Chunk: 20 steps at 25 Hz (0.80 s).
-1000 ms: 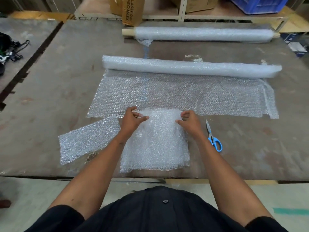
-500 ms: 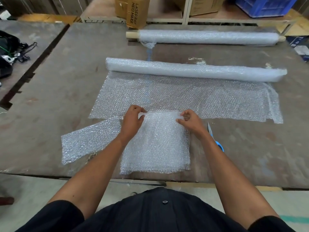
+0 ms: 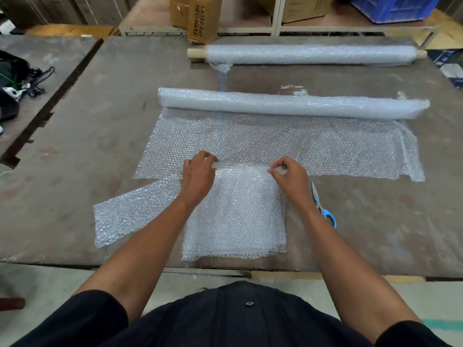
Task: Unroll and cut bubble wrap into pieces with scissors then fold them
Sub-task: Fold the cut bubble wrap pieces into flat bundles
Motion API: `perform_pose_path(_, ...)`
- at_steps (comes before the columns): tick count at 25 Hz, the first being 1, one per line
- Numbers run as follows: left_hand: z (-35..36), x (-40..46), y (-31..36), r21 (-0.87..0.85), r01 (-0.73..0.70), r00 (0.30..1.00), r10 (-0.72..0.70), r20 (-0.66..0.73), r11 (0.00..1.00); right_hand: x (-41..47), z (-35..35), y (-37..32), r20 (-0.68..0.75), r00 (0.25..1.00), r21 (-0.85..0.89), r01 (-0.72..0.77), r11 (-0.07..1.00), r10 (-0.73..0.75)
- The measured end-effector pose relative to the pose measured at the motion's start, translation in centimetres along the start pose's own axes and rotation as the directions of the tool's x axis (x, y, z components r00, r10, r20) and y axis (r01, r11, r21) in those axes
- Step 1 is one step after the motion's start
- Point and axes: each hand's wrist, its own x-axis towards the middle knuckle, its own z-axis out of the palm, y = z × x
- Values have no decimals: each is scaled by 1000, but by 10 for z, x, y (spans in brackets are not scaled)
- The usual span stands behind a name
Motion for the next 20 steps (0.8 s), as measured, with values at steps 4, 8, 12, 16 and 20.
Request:
perform_pose_path(4,11,-2,9,13,-26,995,25,95,1000,-4,1,6,-59,976,-404,169,899,-210)
perform_pose_path(8,11,3,46,-113,-217,967,229,110,970,-15,-1,13,-76,883,-472,378,796,-464)
perform_pose_path(12,16,3,82,-158,-391,898,413,150,907,-27,0,13,-19,857,-487,441,754,-515)
perform_pose_path(16,28,-2,94,-4,-460,885,459,83,888,-38,1,22,-54,851,-554,410,724,-523)
perform_pose_path(20,37,0,88,4,-524,848,522,95,851,-45,2,25,-85,837,-591,394,704,-540)
